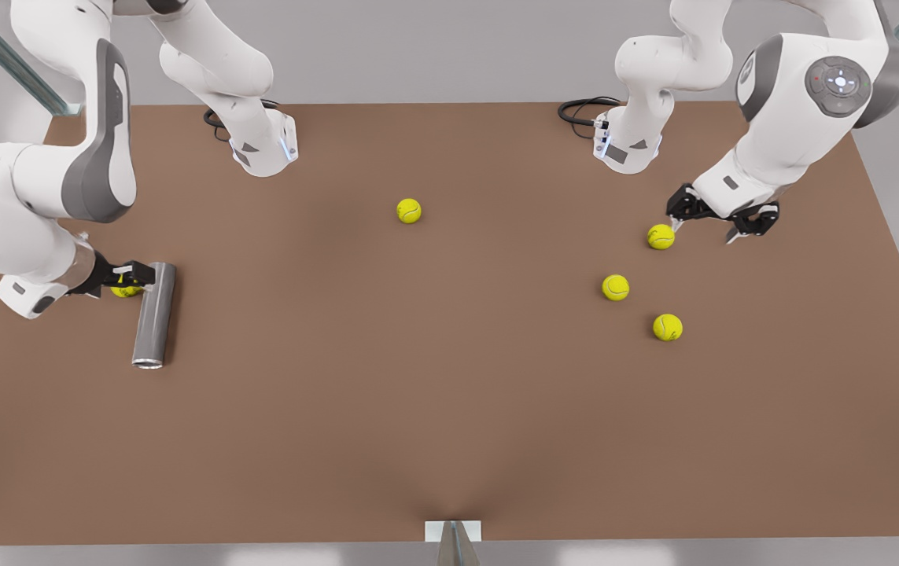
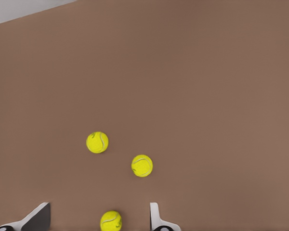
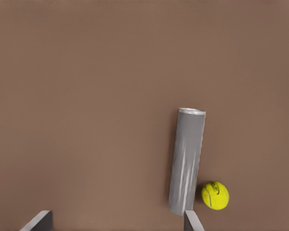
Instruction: Put the tennis tube upright
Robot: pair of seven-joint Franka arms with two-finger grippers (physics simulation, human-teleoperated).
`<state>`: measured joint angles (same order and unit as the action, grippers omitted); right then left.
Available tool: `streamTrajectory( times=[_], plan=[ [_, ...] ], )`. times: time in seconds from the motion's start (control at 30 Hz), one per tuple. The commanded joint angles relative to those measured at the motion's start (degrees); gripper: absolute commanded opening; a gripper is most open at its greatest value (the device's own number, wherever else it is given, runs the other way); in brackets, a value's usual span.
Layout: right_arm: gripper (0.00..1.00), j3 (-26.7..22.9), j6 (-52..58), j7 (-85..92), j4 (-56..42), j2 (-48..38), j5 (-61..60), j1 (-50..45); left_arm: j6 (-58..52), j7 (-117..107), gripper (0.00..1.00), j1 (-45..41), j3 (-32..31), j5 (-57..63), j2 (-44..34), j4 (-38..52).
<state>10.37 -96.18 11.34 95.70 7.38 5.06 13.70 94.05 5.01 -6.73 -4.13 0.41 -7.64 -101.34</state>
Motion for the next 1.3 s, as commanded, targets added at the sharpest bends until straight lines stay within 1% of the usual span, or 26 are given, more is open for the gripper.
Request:
streamTrajectory(
  times=[0.0,0.13,0.17,0.2,0.23,0.27,0.33,0.4,0.43,0.53,0.57,0.7,0.8,0.9,1.03,1.27],
  plan=[
    [1.0,0.0,-0.1,0.0,0.0,0.0,0.0,0.2,0.0,0.0,0.99,0.0,0.0,0.0,0.0,0.0],
    [1.0,0.0,-0.6,0.0,0.0,0.6,0.0,-0.1,-1.0,-0.4,0.99,0.3,-0.1,-0.1,-0.4,-0.4],
    [1.0,0.0,-1.9,0.0,0.4,1.1,0.1,0.2,-0.2,-1.8,0.99,0.2,-0.2,-2.1,0.2,-0.1],
    [1.0,0.0,-2.4,0.0,0.6,2.5,0.1,0.5,1.9,-4.2,0.99,0.8,0.1,-11.4,4.0,1.6],
    [1.0,0.0,-5.0,-0.1,2.9,2.5,0.2,0.6,3.2,-5.1,0.99,1.5,0.0,-16.0,8.9,4.2],
    [1.0,0.0,-8.2,0.0,5.9,2.5,0.7,2.4,7.2,-5.1,0.99,1.4,0.0,-19.6,14.0,6.2],
    [1.0,0.0,-17.5,4.7,12.3,3.1,0.7,7.8,10.1,-4.9,0.99,2.1,0.0,-21.9,17.6,6.2],
    [1.0,0.1,-21.9,11.0,13.0,8.0,0.4,14.1,10.8,-4.8,0.99,2.2,0.0,-21.7,20.0,6.2],
    [1.0,0.3,-23.0,12.4,12.9,10.6,0.1,16.7,10.8,-4.7,0.99,2.3,0.0,-21.4,20.0,6.2],
    [1.0,0.3,-31.6,18.9,13.4,17.3,-0.3,20.3,11.6,-4.2,0.99,3.0,0.1,-21.1,20.0,6.2],
    [1.0,0.3,-31.7,18.5,14.3,17.5,-0.4,20.3,11.5,-4.3,0.99,2.9,0.1,-19.8,19.9,6.2],
    [1.0,1.3,-42.5,17.9,24.6,14.4,-0.2,20.7,11.3,-4.4,0.99,4.4,0.1,-16.1,20.0,6.2],
    [1.0,1.8,-44.3,21.6,25.9,14.4,0.6,20.8,10.9,-4.7,0.99,4.3,0.1,-16.1,19.8,6.2],
    [1.0,1.8,-46.4,20.0,27.7,14.1,0.4,20.8,10.7,-4.8,0.99,4.3,0.1,-16.1,19.6,6.2],
    [1.0,2.5,-47.9,11.3,29.2,13.8,-0.6,20.7,9.0,-6.1,0.99,3.7,-0.3,-16.1,18.4,6.2],
    [1.0,2.6,-50.6,12.7,31.9,13.4,-0.1,21.0,8.5,-5.9,0.99,4.1,-0.4,-16.2,18.2,6.9]
  ],
)
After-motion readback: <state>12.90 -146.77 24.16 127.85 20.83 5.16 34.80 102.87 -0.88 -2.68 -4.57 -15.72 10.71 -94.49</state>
